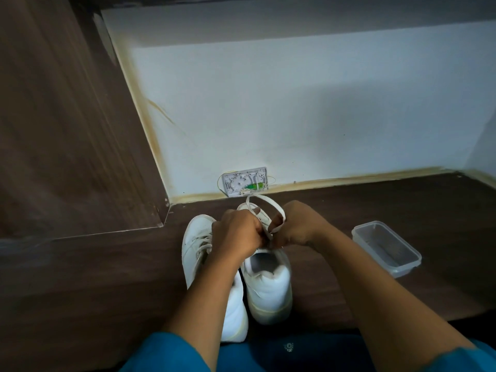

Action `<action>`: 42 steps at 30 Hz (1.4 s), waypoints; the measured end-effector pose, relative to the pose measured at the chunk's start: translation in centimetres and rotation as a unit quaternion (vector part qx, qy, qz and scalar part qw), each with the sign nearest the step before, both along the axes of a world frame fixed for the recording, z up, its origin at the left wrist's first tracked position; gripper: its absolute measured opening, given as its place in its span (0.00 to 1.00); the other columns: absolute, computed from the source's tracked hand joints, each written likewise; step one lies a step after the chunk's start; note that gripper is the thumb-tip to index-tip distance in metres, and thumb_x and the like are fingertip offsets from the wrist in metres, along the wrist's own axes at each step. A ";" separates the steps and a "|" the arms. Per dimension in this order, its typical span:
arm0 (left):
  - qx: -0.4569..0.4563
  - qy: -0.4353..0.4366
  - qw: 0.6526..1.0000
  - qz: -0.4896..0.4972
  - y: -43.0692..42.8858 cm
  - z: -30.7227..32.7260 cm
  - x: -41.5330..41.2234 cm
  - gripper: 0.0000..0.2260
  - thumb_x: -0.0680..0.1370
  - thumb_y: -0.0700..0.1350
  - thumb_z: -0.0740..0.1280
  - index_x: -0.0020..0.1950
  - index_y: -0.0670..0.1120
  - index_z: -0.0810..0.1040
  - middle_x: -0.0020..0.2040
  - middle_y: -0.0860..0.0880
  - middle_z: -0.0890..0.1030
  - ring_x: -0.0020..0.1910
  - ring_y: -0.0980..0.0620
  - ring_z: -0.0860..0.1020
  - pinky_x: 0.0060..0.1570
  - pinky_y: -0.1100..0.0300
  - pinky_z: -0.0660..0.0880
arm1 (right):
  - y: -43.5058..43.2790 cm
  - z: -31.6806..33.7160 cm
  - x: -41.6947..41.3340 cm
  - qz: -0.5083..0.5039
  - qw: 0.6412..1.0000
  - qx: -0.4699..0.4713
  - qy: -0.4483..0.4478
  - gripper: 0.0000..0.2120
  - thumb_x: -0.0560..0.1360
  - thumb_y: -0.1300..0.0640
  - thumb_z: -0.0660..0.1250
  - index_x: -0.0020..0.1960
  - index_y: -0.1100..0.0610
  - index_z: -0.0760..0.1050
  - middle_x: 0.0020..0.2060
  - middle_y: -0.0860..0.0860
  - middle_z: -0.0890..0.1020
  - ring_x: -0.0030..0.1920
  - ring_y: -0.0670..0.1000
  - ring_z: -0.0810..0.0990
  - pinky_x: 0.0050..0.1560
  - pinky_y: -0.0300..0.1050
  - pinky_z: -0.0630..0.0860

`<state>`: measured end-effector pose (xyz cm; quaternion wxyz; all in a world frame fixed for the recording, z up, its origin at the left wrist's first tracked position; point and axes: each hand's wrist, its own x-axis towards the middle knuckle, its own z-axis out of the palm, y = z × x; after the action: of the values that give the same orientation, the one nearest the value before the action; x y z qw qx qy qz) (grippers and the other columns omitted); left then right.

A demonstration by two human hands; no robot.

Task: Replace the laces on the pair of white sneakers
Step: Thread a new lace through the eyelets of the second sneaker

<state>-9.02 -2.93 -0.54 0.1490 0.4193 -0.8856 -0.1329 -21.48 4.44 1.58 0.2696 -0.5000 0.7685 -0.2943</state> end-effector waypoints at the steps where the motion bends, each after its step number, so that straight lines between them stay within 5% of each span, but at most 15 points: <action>1: 0.003 0.010 1.000 -0.007 -0.2 -0.2 -0.1 0.03 0.66 0.44 0.72 0.38 0.51 0.83 0.40 0.48 0.81 0.47 0.45 0.77 0.43 0.57 0.73 | 0.0 0.0 0.1 0.005 1.000 0.001 0.021 0.11 0.58 0.65 0.76 0.40 0.64 0.81 0.38 0.60 0.83 0.36 0.52 0.78 0.39 0.47 0.76; 7: 0.134 0.102 0.985 -0.046 -0.7 0.4 0.0 0.05 0.59 0.42 0.67 0.23 0.45 0.76 0.26 0.52 0.73 0.35 0.47 0.76 0.36 0.58 0.72 | 0.0 0.1 0.2 -0.024 1.000 0.004 0.004 0.21 0.57 0.64 0.79 0.48 0.58 0.77 0.46 0.55 0.82 0.45 0.53 0.81 0.47 0.49 0.81; 12: 0.270 0.239 0.926 -0.112 0.0 4.2 1.8 0.09 0.61 0.37 0.68 0.22 0.48 0.78 0.49 0.51 0.75 0.56 0.53 0.73 0.50 0.58 0.72 | 0.1 -0.2 0.0 -0.070 0.996 0.006 -0.059 0.21 0.55 0.65 0.78 0.43 0.56 0.71 0.44 0.57 0.80 0.45 0.56 0.81 0.45 0.55 0.81; 17: 0.529 0.413 0.690 -0.272 0.0 6.4 4.2 0.01 0.60 0.39 0.67 0.31 0.42 0.77 0.38 0.40 0.82 0.38 0.44 0.82 0.49 0.50 0.80 | 0.0 -0.2 0.3 -0.092 0.991 0.017 -0.095 0.27 0.55 0.66 0.78 0.49 0.59 0.69 0.48 0.57 0.77 0.48 0.58 0.80 0.45 0.57 0.82; 20: 0.674 0.374 0.507 -0.385 -0.4 7.3 4.8 0.04 0.71 0.38 0.64 0.38 0.39 0.72 0.32 0.42 0.76 0.24 0.54 0.67 0.31 0.61 0.75 | 0.1 -0.1 0.5 -0.102 0.988 0.018 -0.119 0.28 0.56 0.67 0.77 0.51 0.58 0.68 0.49 0.57 0.75 0.48 0.57 0.79 0.45 0.58 0.81; 21: 0.704 0.363 0.481 -0.377 -0.3 7.7 4.9 0.04 0.74 0.38 0.62 0.39 0.39 0.70 0.32 0.43 0.74 0.22 0.55 0.63 0.27 0.65 0.70 | 0.1 -0.2 0.5 -0.103 0.987 0.016 -0.126 0.27 0.57 0.68 0.77 0.51 0.58 0.68 0.49 0.57 0.75 0.47 0.57 0.79 0.45 0.59 0.81; 22: 0.713 0.354 0.502 -0.339 -0.3 7.8 4.8 0.05 0.75 0.38 0.62 0.39 0.40 0.69 0.31 0.44 0.73 0.21 0.57 0.61 0.24 0.69 0.66 | 0.1 -0.2 0.5 -0.104 0.986 0.013 -0.132 0.27 0.57 0.68 0.77 0.50 0.58 0.68 0.48 0.57 0.75 0.46 0.57 0.79 0.45 0.59 0.81; 23: 0.687 0.342 0.580 -0.273 -0.2 7.8 4.6 0.05 0.75 0.38 0.62 0.39 0.42 0.69 0.30 0.45 0.71 0.19 0.59 0.59 0.22 0.72 0.63 | 0.2 -0.2 0.5 -0.105 0.985 0.009 -0.134 0.26 0.57 0.69 0.77 0.49 0.58 0.68 0.48 0.57 0.75 0.44 0.56 0.79 0.44 0.58 0.81; 26: 0.348 0.131 0.926 -0.065 0.6 7.1 3.3 0.03 0.76 0.44 0.66 0.44 0.45 0.75 0.37 0.47 0.77 0.22 0.58 0.67 0.23 0.69 0.63 | 0.2 -0.2 0.5 -0.102 0.987 0.003 -0.122 0.24 0.57 0.68 0.77 0.46 0.57 0.68 0.46 0.56 0.75 0.42 0.55 0.78 0.43 0.59 0.81; 27: 0.227 -0.010 0.973 -0.043 0.8 6.8 3.0 0.07 0.75 0.48 0.68 0.47 0.46 0.78 0.41 0.48 0.80 0.29 0.57 0.73 0.29 0.66 0.68 | 0.2 -0.2 0.5 -0.101 0.988 0.002 -0.118 0.24 0.57 0.68 0.77 0.45 0.57 0.68 0.46 0.56 0.75 0.42 0.55 0.78 0.43 0.59 0.82; 28: 0.158 -0.125 0.979 -0.041 0.9 6.4 2.7 0.11 0.74 0.52 0.69 0.50 0.46 0.80 0.42 0.49 0.81 0.33 0.56 0.75 0.35 0.64 0.70 | 0.2 -0.2 0.5 -0.100 0.988 -0.001 -0.118 0.23 0.57 0.68 0.77 0.44 0.57 0.68 0.45 0.56 0.75 0.40 0.54 0.78 0.42 0.58 0.82; 30: 0.138 -0.180 0.973 -0.047 0.9 6.2 2.5 0.13 0.74 0.54 0.68 0.47 0.44 0.82 0.34 0.49 0.80 0.31 0.54 0.73 0.34 0.63 0.67 | 0.1 -0.3 0.5 -0.101 0.987 -0.003 -0.123 0.22 0.57 0.69 0.76 0.43 0.57 0.68 0.44 0.56 0.75 0.38 0.53 0.77 0.41 0.57 0.82; 35: 0.281 0.043 0.938 -0.196 1.0 7.5 3.1 0.10 0.70 0.41 0.71 0.29 0.50 0.81 0.30 0.53 0.80 0.34 0.57 0.75 0.45 0.60 0.68 | 0.1 -0.4 0.5 -0.103 0.989 0.004 -0.102 0.22 0.57 0.68 0.78 0.43 0.58 0.69 0.45 0.57 0.77 0.40 0.55 0.79 0.42 0.60 0.81; 39: 0.337 0.145 0.901 -0.230 0.6 7.3 4.2 0.09 0.70 0.42 0.71 0.29 0.49 0.82 0.29 0.54 0.79 0.33 0.58 0.74 0.40 0.67 0.69 | 0.1 -0.5 0.4 -0.068 0.996 0.007 -0.059 0.19 0.59 0.67 0.77 0.43 0.56 0.72 0.44 0.56 0.79 0.41 0.54 0.79 0.44 0.56 0.82; 42: 0.308 0.169 0.919 -0.178 0.1 6.7 4.4 0.11 0.72 0.51 0.68 0.34 0.49 0.84 0.35 0.54 0.83 0.40 0.62 0.78 0.49 0.65 0.72 | 0.3 -0.4 0.6 0.034 0.997 -0.028 0.059 0.16 0.63 0.61 0.76 0.49 0.53 0.76 0.44 0.50 0.79 0.46 0.51 0.79 0.45 0.45 0.78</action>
<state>-4.67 -2.88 6.12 0.1333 0.2516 -0.8225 -0.4923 -20.84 4.77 1.19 0.2190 -0.5497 0.7572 -0.2765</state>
